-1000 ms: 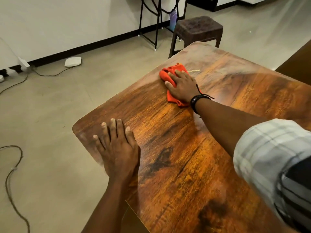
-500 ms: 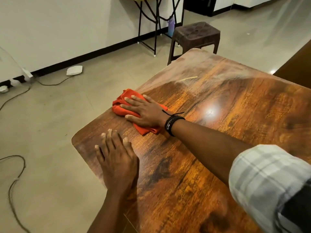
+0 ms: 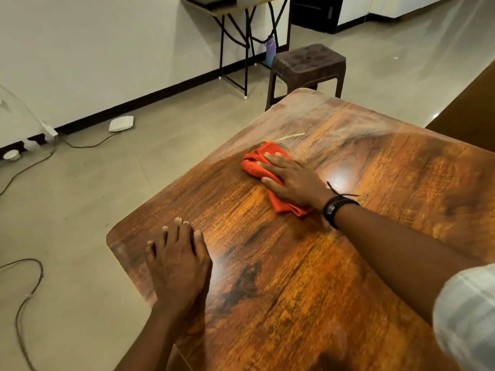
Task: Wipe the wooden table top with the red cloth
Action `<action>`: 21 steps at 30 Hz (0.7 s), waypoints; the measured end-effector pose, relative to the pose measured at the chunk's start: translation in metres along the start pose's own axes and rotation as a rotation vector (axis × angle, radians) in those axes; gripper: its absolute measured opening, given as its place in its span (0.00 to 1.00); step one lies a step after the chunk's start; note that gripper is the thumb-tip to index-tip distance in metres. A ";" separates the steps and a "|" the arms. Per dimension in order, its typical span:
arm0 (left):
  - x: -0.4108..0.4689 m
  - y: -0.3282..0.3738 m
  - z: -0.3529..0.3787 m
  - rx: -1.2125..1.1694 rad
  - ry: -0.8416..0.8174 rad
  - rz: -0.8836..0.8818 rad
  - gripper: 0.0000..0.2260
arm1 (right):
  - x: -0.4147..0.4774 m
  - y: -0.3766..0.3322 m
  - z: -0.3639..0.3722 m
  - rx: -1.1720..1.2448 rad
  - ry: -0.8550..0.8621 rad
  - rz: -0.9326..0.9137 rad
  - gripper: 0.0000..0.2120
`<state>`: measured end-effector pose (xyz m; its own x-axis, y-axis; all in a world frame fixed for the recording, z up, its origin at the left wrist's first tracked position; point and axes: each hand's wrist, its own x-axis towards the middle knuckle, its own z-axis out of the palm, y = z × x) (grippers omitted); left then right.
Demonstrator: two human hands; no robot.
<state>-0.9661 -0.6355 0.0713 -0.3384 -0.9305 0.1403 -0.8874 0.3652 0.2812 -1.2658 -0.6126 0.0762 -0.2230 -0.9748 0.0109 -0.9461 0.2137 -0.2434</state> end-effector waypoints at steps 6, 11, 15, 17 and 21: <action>0.031 0.063 0.024 -0.037 -0.084 0.082 0.26 | -0.025 0.029 -0.003 0.004 0.022 0.018 0.35; 0.036 0.072 0.042 -0.026 -0.101 0.236 0.27 | -0.005 0.034 -0.005 -0.017 0.028 -0.012 0.33; 0.036 0.076 0.040 -0.050 -0.096 0.216 0.25 | 0.043 0.033 -0.007 -0.023 0.023 0.019 0.26; 0.036 0.075 0.040 -0.056 -0.106 0.215 0.26 | 0.076 0.033 -0.009 -0.017 0.013 0.029 0.25; 0.036 0.075 0.039 -0.055 -0.081 0.201 0.29 | 0.131 0.016 -0.007 -0.019 -0.013 0.127 0.26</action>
<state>-1.0575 -0.6428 0.0604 -0.5324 -0.8375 0.1229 -0.7822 0.5422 0.3069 -1.3118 -0.7367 0.0806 -0.3388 -0.9403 -0.0313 -0.9146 0.3369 -0.2235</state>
